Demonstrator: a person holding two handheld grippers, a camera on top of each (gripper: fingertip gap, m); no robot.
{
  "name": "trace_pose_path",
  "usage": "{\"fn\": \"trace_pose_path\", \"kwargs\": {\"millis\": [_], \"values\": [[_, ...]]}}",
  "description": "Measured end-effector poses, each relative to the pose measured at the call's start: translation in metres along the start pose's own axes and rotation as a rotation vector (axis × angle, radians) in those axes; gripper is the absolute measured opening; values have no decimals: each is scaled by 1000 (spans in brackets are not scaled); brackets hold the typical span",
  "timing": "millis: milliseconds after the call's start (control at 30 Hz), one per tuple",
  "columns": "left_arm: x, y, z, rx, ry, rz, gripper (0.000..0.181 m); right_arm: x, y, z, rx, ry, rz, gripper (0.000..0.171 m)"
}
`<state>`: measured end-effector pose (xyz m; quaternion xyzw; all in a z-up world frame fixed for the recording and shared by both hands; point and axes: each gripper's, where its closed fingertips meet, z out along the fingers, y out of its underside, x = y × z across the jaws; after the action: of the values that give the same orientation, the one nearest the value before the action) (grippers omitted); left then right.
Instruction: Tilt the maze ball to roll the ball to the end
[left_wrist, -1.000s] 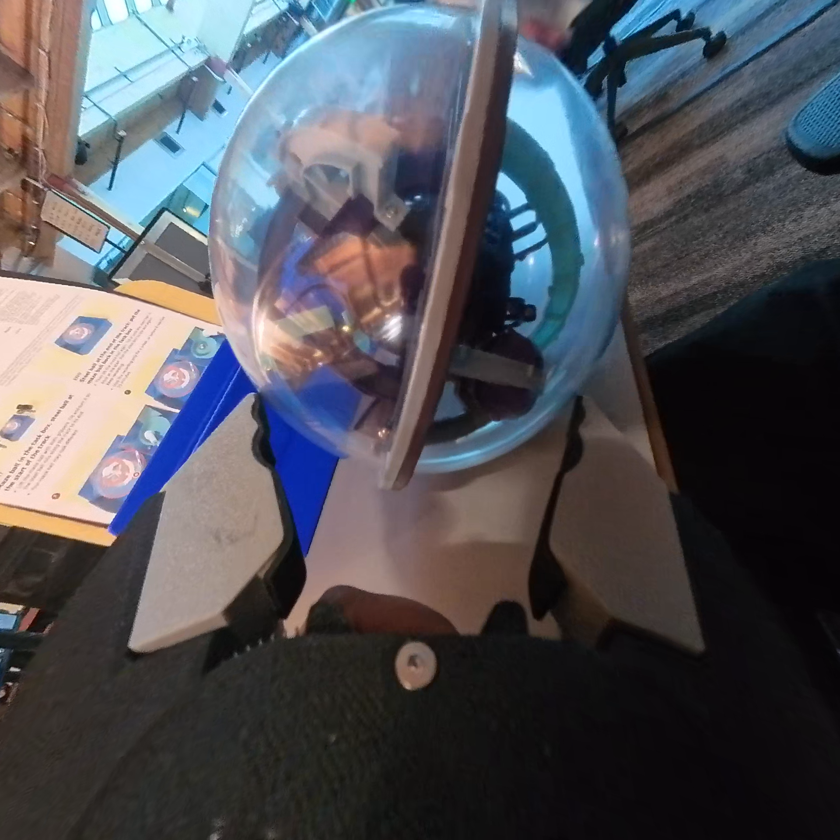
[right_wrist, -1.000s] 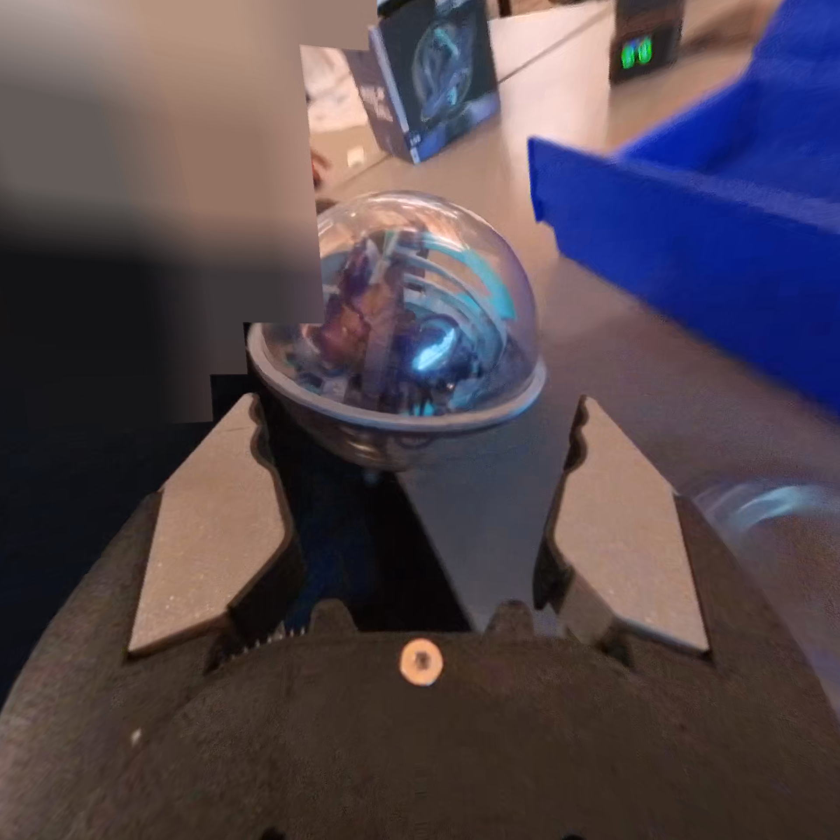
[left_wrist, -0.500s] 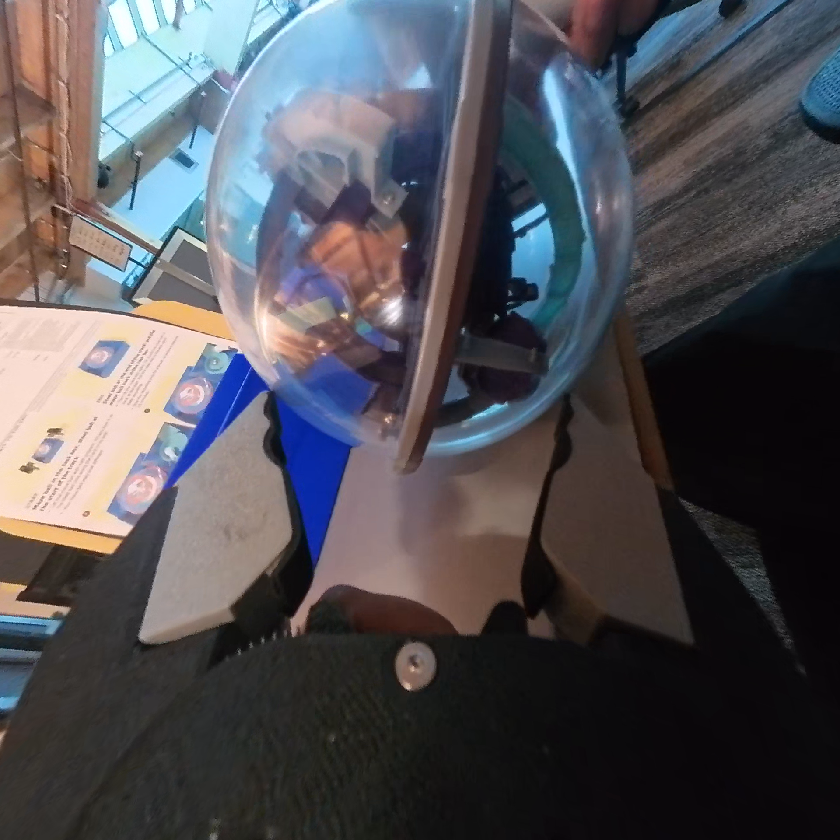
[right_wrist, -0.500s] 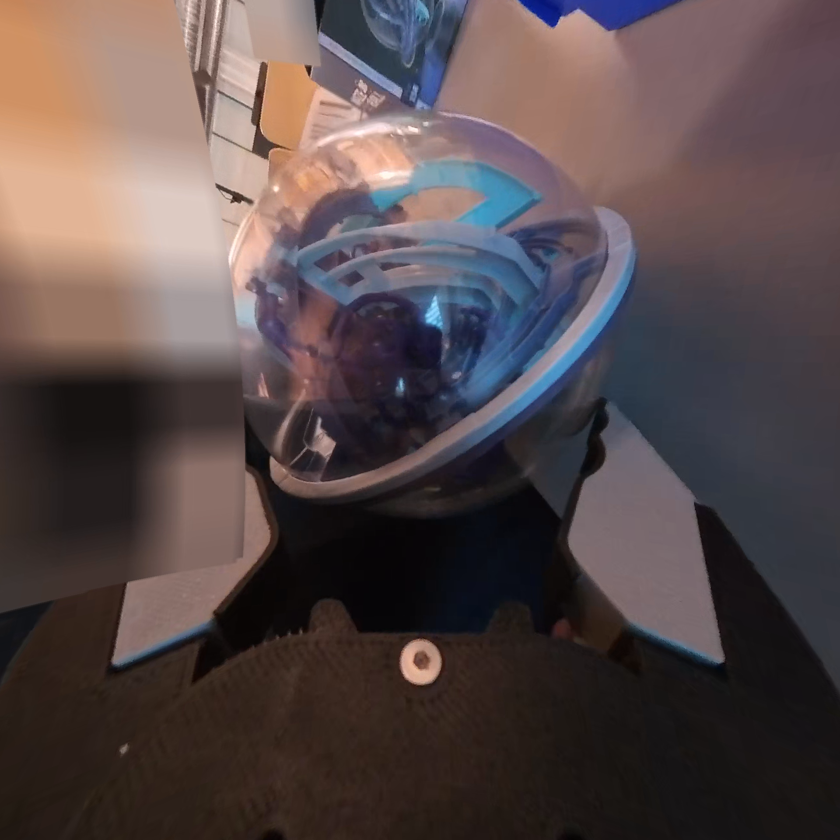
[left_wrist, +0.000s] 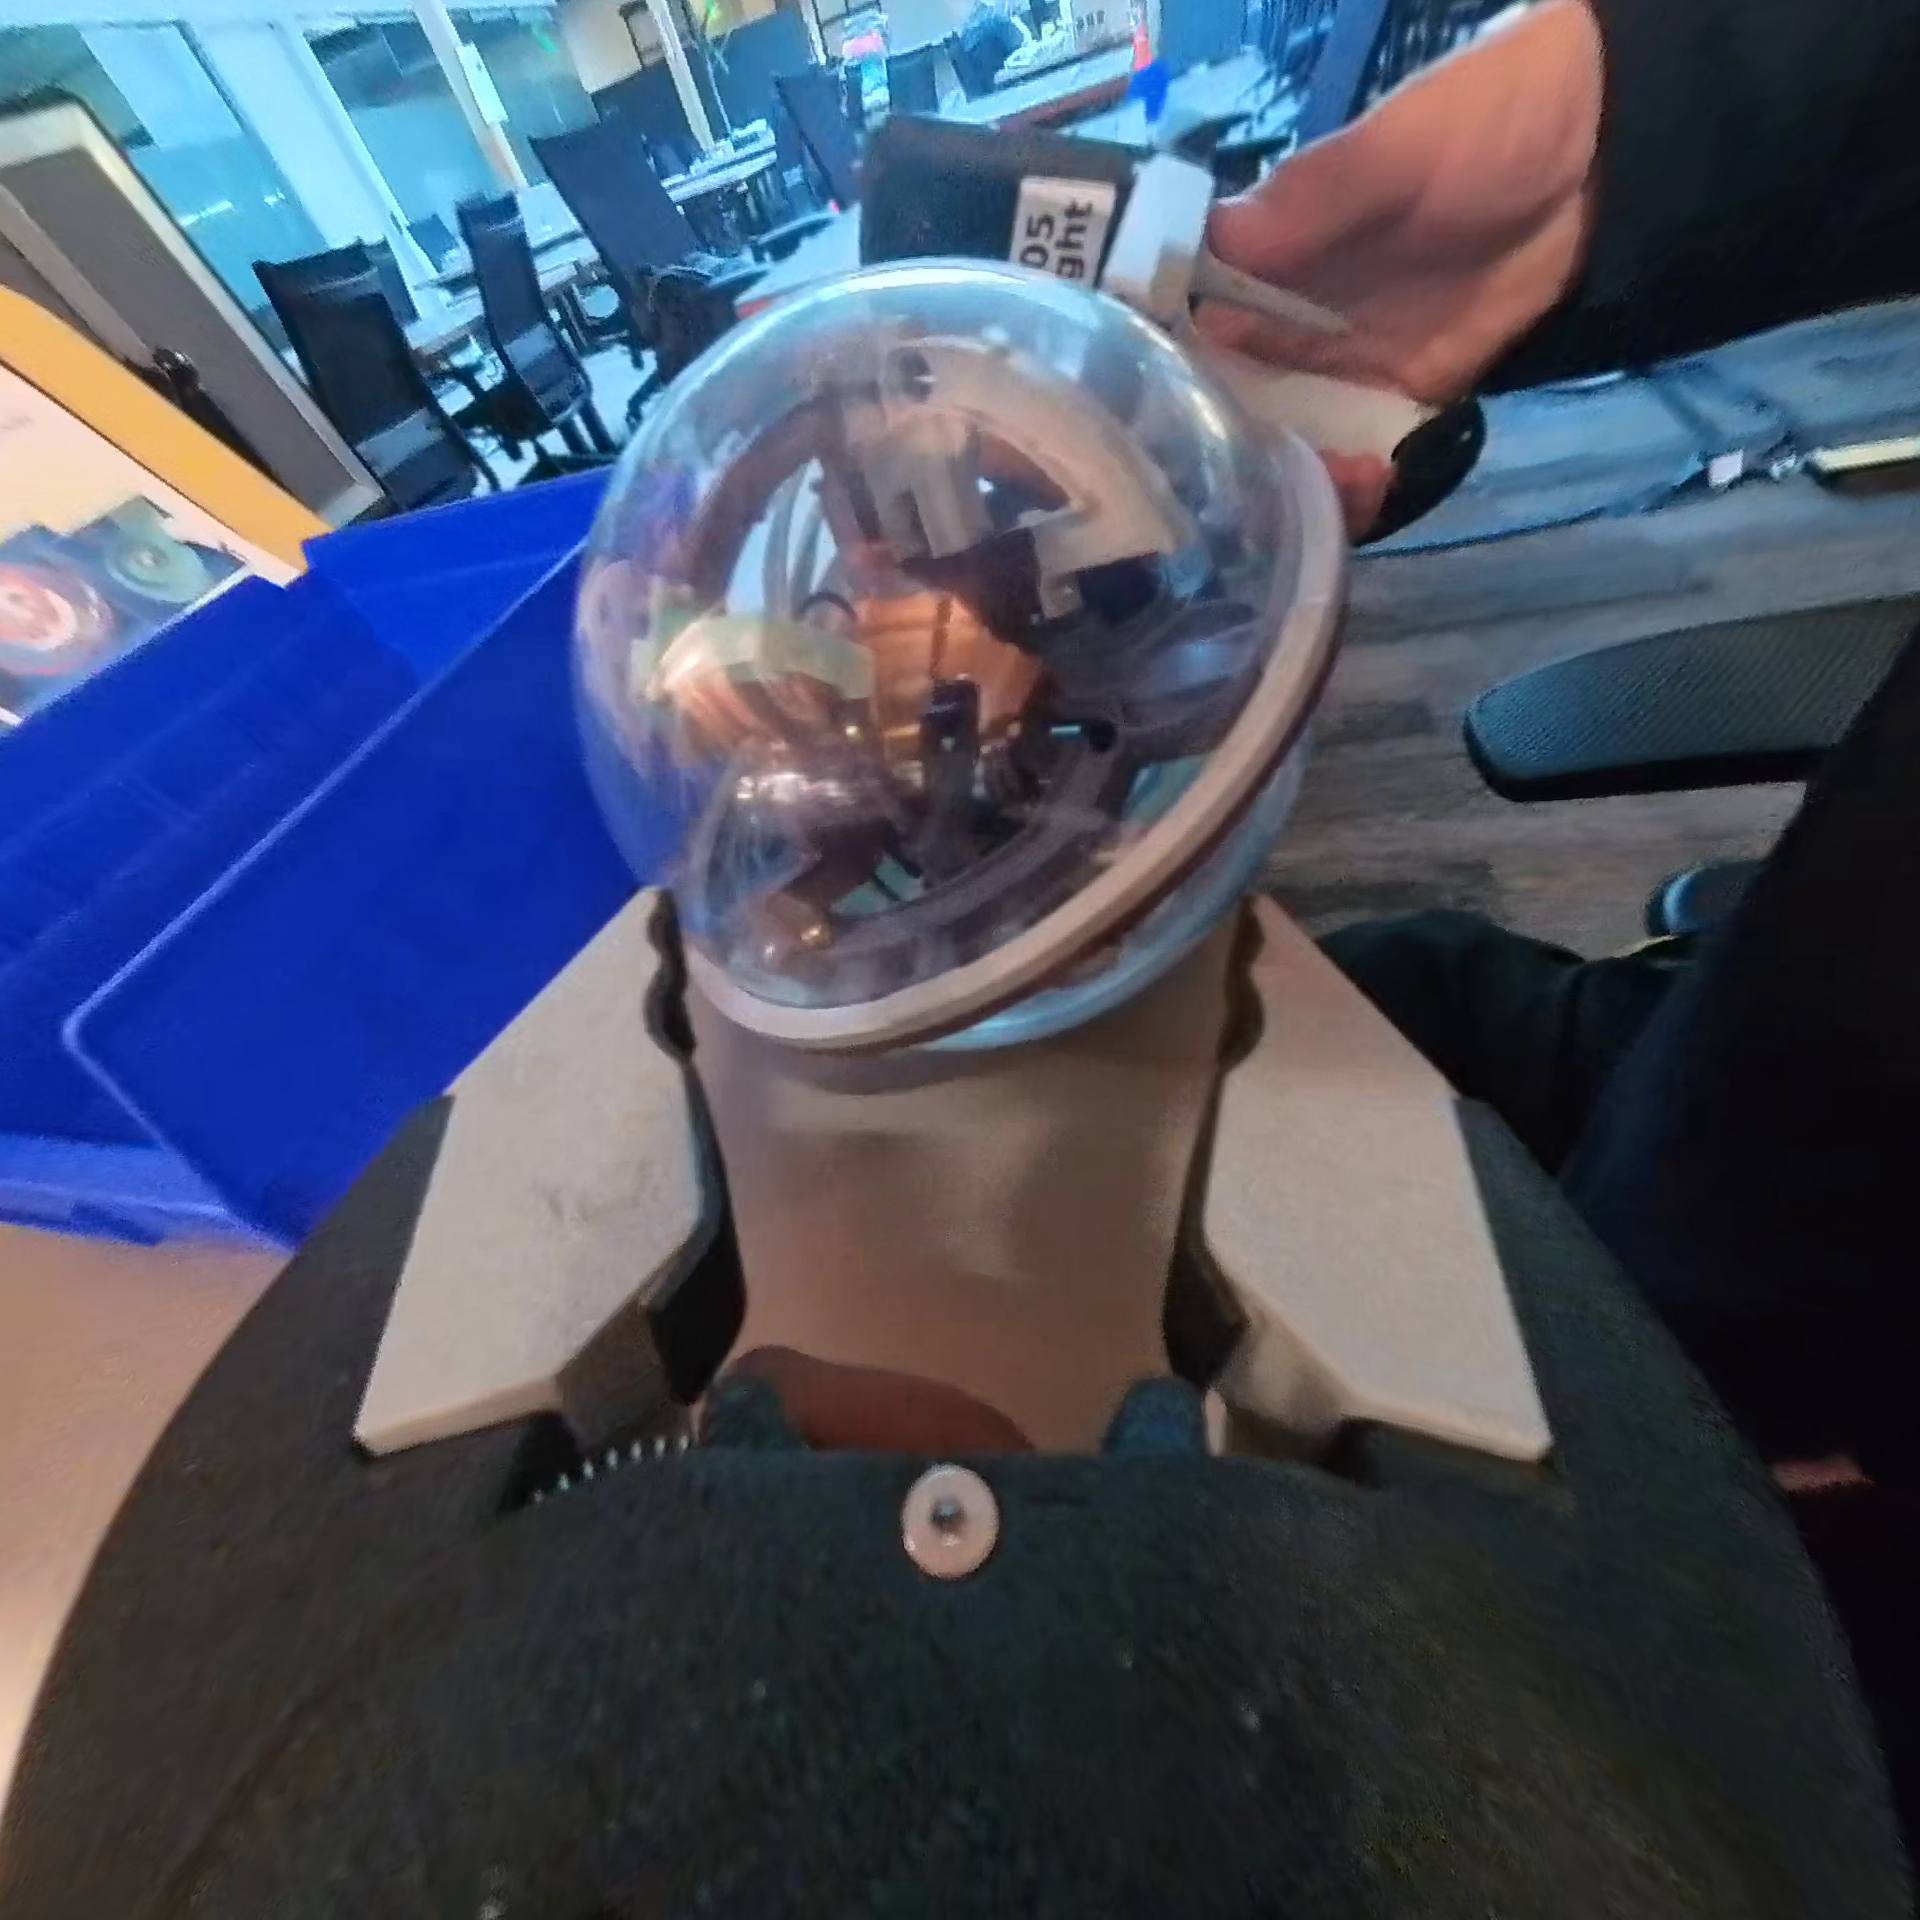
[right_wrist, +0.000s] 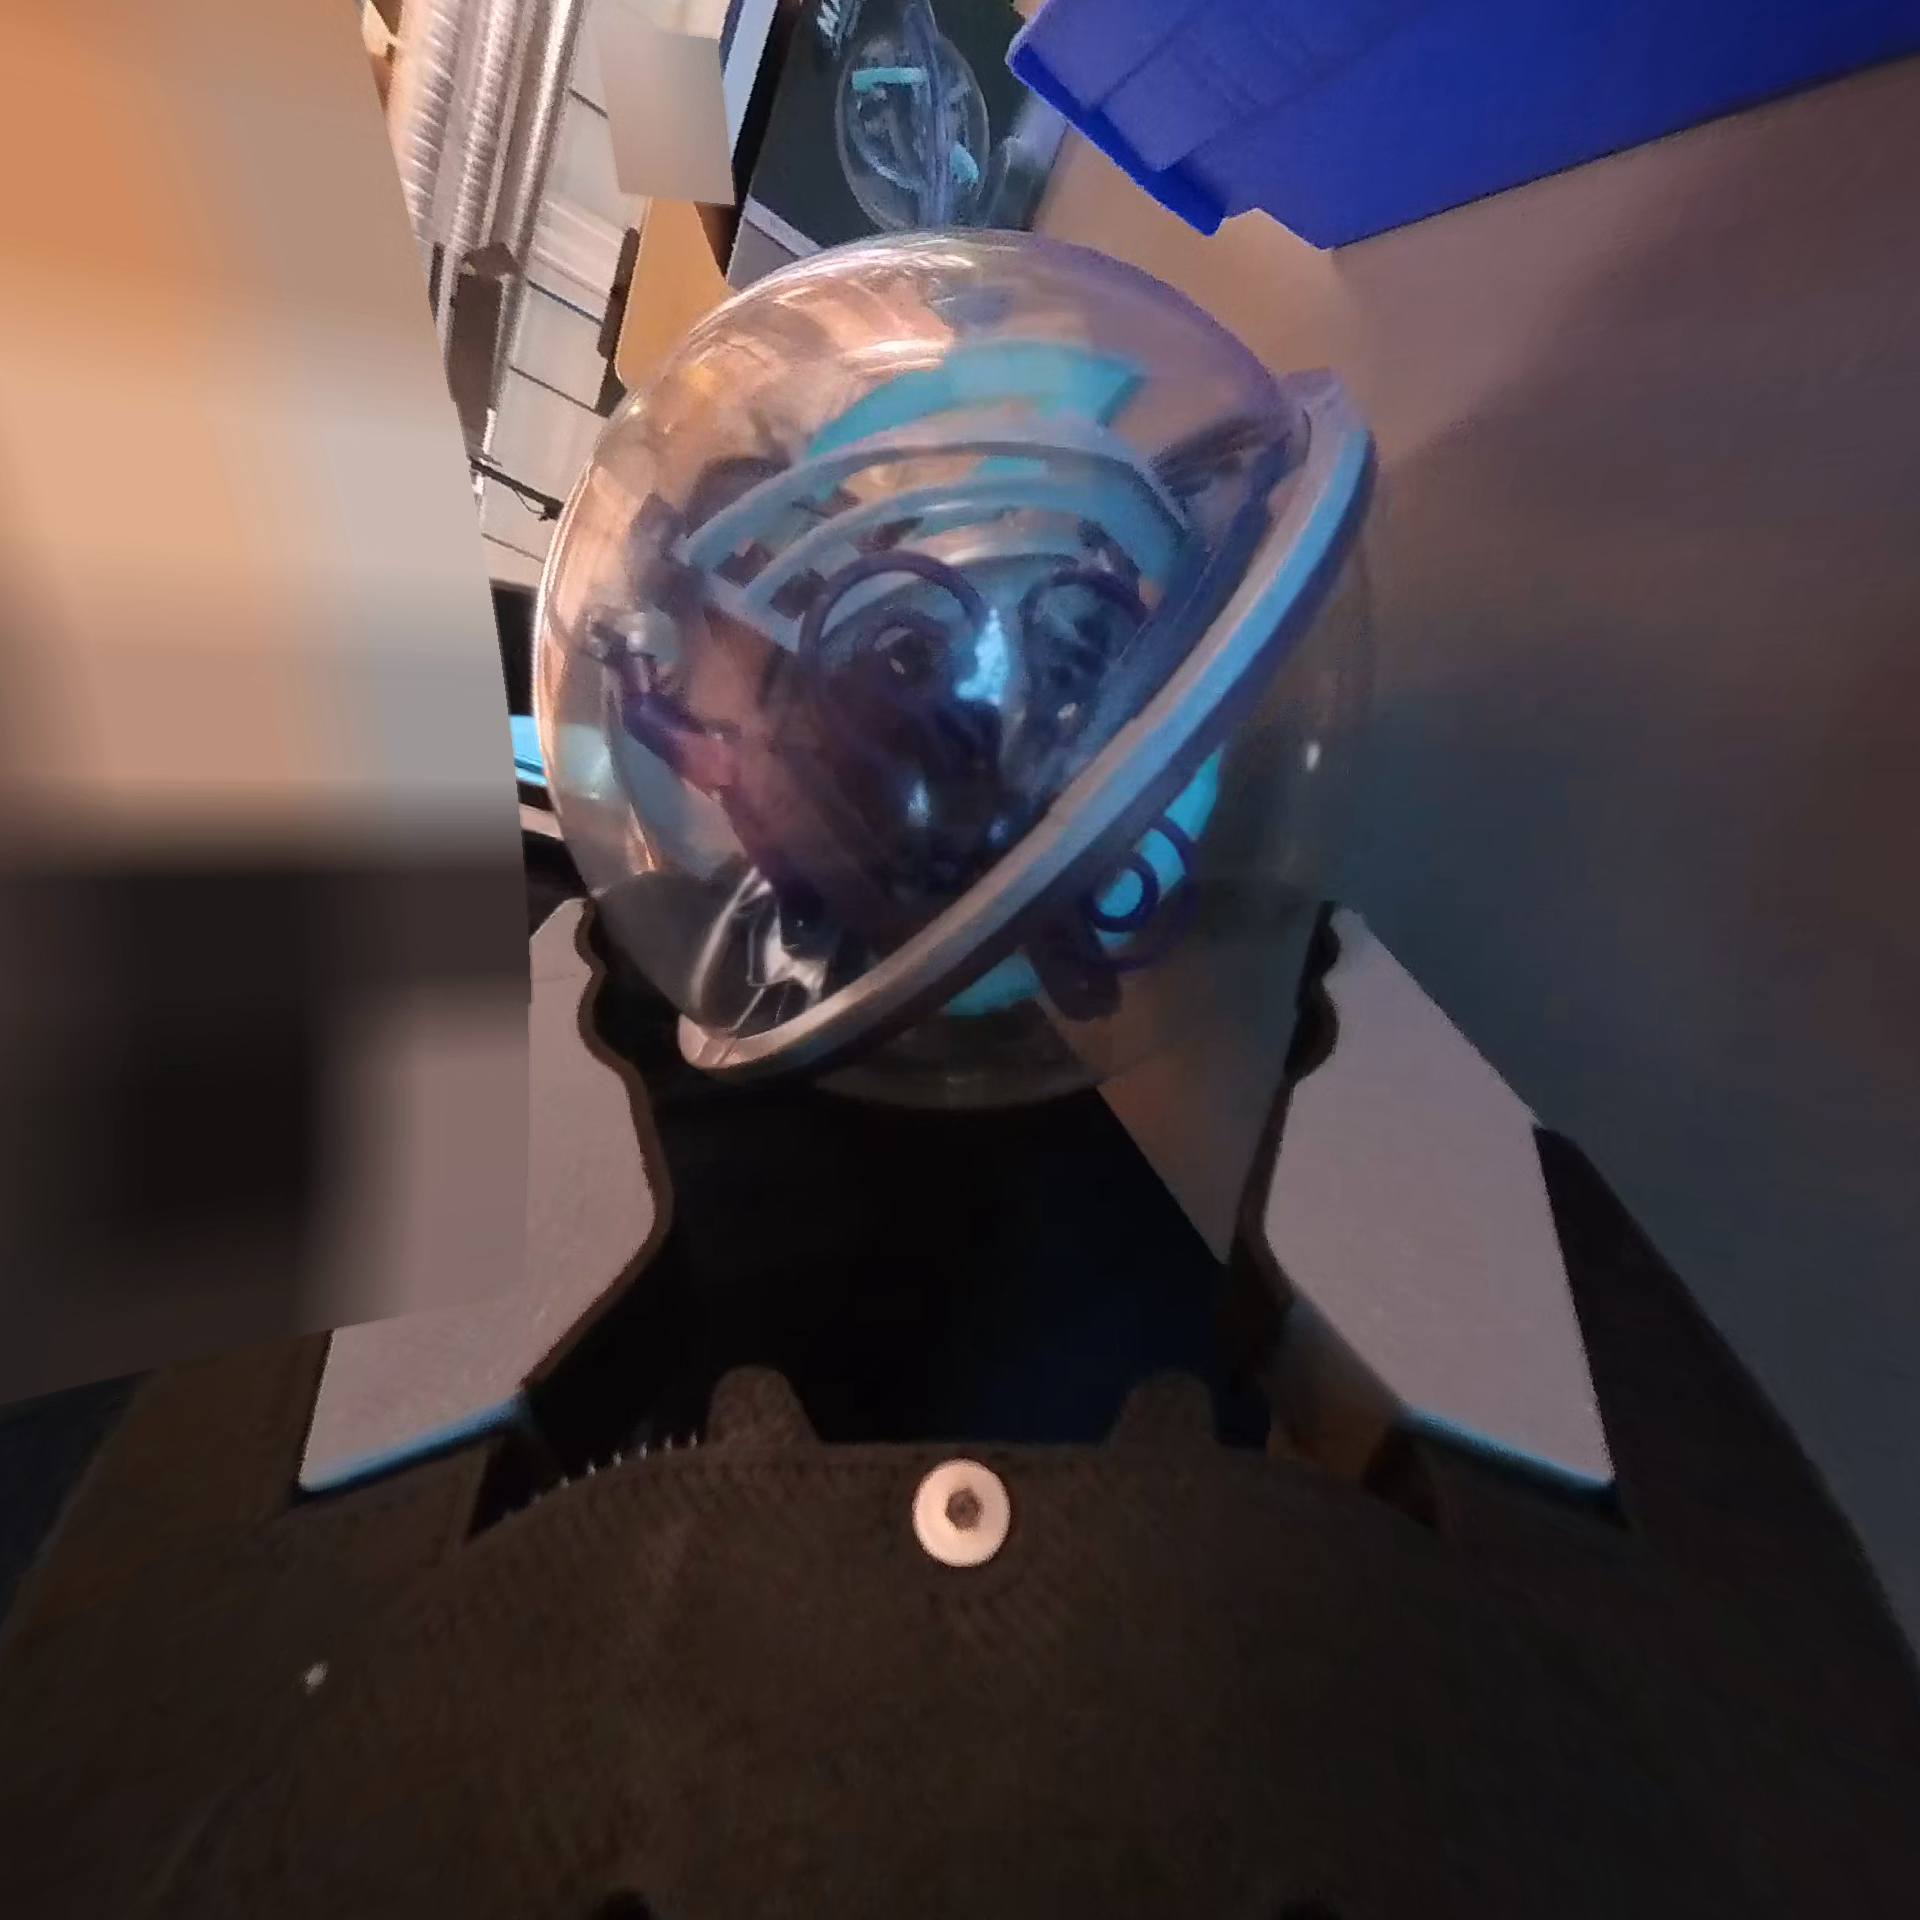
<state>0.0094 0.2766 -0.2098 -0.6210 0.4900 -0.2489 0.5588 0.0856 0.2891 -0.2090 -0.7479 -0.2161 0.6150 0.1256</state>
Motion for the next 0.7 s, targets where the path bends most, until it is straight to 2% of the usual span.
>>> {"fn": "trace_pose_path", "kwargs": {"millis": [33, 333, 400, 700], "values": [[-2, 1, -1, 7, -4, -8, 95, -1, 0, 1, 1, -7, -6, 127], [5, 4, 4, -21, 12, 131, 103, -2, -5, 13, -37, -4, -70, 150], [9, 1, 2, -7, 40, 135, 98, -1, -8, 12, -37, 9, -83, 149], [4, 2, 4, 2, 72, 39, 101, -1, -13, 14, -30, -17, -94, 149]]}}
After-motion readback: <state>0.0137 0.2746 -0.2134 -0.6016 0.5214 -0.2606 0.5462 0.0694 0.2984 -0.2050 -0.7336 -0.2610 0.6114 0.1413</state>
